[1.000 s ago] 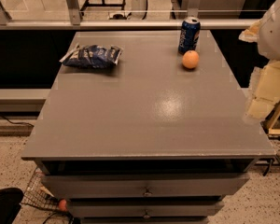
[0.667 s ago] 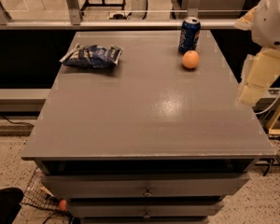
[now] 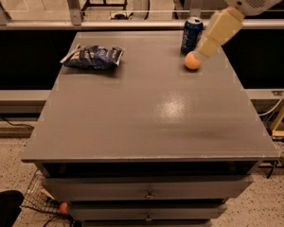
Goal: Pick blue chip bag
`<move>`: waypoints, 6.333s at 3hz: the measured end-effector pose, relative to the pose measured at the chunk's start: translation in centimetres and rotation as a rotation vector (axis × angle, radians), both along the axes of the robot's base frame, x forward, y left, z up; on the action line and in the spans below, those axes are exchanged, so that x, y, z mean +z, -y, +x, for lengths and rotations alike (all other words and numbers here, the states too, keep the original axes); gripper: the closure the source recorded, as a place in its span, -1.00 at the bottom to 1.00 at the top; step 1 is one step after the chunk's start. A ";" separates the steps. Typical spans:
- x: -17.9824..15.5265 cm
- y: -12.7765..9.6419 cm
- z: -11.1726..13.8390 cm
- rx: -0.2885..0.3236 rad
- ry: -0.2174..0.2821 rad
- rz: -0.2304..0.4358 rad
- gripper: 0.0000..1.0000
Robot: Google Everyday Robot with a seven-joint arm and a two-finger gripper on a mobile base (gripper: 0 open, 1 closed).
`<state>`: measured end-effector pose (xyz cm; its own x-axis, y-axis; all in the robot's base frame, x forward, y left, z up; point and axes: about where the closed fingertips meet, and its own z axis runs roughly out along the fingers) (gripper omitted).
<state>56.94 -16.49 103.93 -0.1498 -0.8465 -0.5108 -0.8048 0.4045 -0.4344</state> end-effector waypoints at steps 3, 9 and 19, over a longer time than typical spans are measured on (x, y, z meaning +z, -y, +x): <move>3.0 -9.9 6.1 -0.012 0.202 0.346 -1.00; -10.0 -28.9 15.8 0.192 -0.042 0.360 -1.00; -19.3 -32.3 15.2 0.209 -0.200 0.399 1.00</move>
Offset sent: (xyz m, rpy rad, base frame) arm 0.0945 0.1581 0.0367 0.5225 -0.2916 -0.0045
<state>72.15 15.79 84.63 -0.1258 -0.6130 -0.7800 -0.9384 0.3286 -0.1070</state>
